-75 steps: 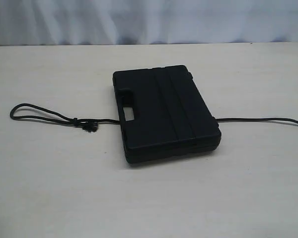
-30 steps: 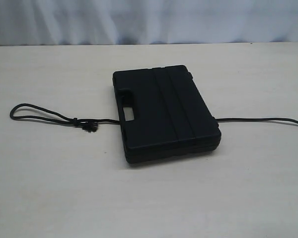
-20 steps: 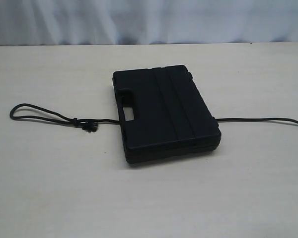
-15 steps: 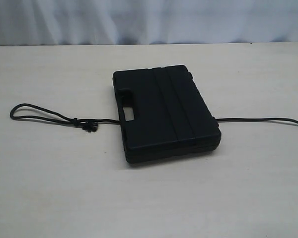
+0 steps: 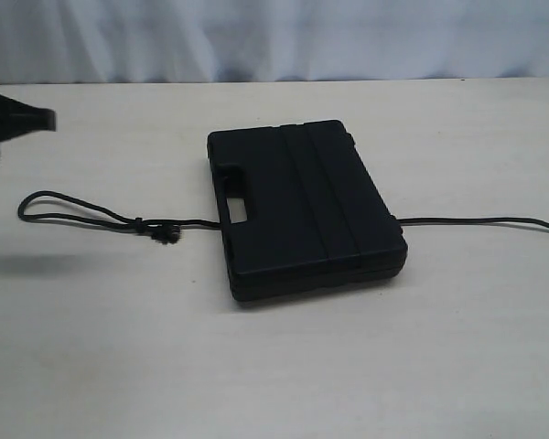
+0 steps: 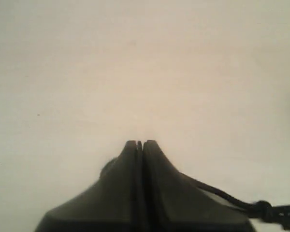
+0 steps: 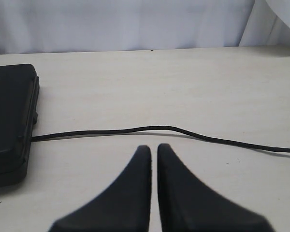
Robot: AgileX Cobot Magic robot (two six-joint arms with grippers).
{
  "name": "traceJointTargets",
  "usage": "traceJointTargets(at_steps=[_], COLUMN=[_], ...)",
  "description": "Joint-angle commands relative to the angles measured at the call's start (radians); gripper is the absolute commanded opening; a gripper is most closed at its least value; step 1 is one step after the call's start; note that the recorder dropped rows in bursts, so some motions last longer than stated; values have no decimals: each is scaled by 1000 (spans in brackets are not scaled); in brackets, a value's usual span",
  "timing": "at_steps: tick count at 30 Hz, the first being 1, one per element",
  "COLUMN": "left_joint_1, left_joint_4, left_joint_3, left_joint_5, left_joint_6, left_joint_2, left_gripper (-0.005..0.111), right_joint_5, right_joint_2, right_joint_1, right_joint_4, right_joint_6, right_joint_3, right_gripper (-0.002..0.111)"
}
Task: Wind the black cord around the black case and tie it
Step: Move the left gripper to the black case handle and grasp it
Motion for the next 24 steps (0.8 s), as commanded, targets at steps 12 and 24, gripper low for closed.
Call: traceJointTargets(at_steps=[12, 24], left_joint_1=[-167, -8], left_joint_4=[-1435, -1880], left_joint_3=[-381, -314], left_joint_5=[439, 599], left_joint_6=[1313, 1712], left_joint_2=[334, 453], left_gripper=[0, 0], right_joint_5=[-4, -4], right_joint_2=[-2, -2], right_joint_1=[-5, -5], right_joint_4=[8, 8], right_joint_6=[1, 1], right_joint_3=[1, 1], right_gripper=[4, 4])
